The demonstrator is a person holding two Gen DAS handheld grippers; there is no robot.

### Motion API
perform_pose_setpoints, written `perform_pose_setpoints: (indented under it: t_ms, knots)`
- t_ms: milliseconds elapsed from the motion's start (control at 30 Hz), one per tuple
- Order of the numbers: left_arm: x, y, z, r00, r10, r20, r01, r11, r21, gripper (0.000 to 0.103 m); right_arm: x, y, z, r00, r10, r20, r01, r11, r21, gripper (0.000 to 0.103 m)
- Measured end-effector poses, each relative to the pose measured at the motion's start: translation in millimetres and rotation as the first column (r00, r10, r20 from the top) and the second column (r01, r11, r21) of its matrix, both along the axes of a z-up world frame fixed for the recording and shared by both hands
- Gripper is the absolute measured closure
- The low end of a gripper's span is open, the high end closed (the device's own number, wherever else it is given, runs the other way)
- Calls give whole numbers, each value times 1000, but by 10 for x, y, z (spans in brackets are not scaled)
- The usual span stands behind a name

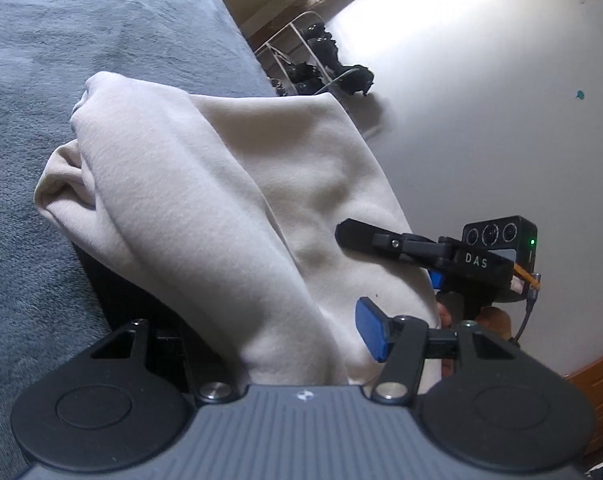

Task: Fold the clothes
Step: 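Hold the beige hoodie bundle with both tools and roll it over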

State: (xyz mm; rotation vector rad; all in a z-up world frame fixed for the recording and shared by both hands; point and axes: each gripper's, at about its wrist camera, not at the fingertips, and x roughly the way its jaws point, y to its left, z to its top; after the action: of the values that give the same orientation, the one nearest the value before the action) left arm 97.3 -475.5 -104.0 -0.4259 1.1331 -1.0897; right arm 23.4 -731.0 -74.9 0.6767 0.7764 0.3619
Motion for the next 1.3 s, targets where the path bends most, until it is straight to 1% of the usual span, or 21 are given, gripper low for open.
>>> perform_pose_setpoints:
  t_ms: [67, 133, 267, 400, 500, 667, 767, 900, 1033, 1100, 1133, 1200, 1300]
  knots:
    - [-9, -4, -29, 1000, 1, -7, -1, 1000, 12, 45, 45, -9, -79, 1000, 7, -13, -7, 1000, -2, 61]
    - [-7, 8, -31, 1000, -1, -9, 1, 1000, 7, 45, 73, -28, -146, 1000, 5, -26, -5, 1000, 4, 61]
    - [-2, 28, -12, 1000, -11, -13, 11, 1000, -1, 45, 79, -68, -150, 1000, 19, -25, -18, 1000, 17, 61]
    - [55, 25, 51, 999, 2, -41, -2, 1000, -8, 44, 114, -72, -122, 999, 28, -43, -27, 999, 18, 60]
    - [58, 85, 137, 999, 4, -51, -6, 1000, -25, 44, 136, -59, -30, 999, 24, -46, -23, 1000, 9, 60]
    - [41, 167, 372, 1000, 3, -11, -4, 998, -66, 43, 110, -53, 255, 1000, 23, 6, -23, 1000, 1, 60]
    - [53, 193, 417, 1000, 14, -2, -14, 998, -64, 42, 126, -66, 312, 1000, 5, 18, -6, 1000, 10, 60]
    - [66, 194, 282, 999, 14, -40, -15, 1000, -28, 42, 154, -38, 174, 1000, -2, -9, 2, 1000, 22, 60]
    - [30, 182, 64, 996, 3, -84, -2, 1000, 10, 42, 129, -43, -97, 998, 1, -64, 1, 999, 37, 60]
    - [-12, 204, 23, 997, 1, -74, 0, 1000, 10, 42, 99, -45, -204, 996, 3, -86, 0, 999, 35, 60]
    - [-25, 214, 30, 998, -1, -67, 2, 1000, 7, 42, 79, -60, -231, 997, 3, -83, 1, 999, 47, 60]
    - [-36, 227, 47, 998, -8, -57, 8, 1000, 2, 42, 62, -85, -215, 998, 7, -67, -3, 998, 63, 60]
    - [-45, 234, 21, 999, -15, -39, 15, 1000, 2, 42, 71, -81, -202, 998, 29, -59, -25, 998, 54, 60]
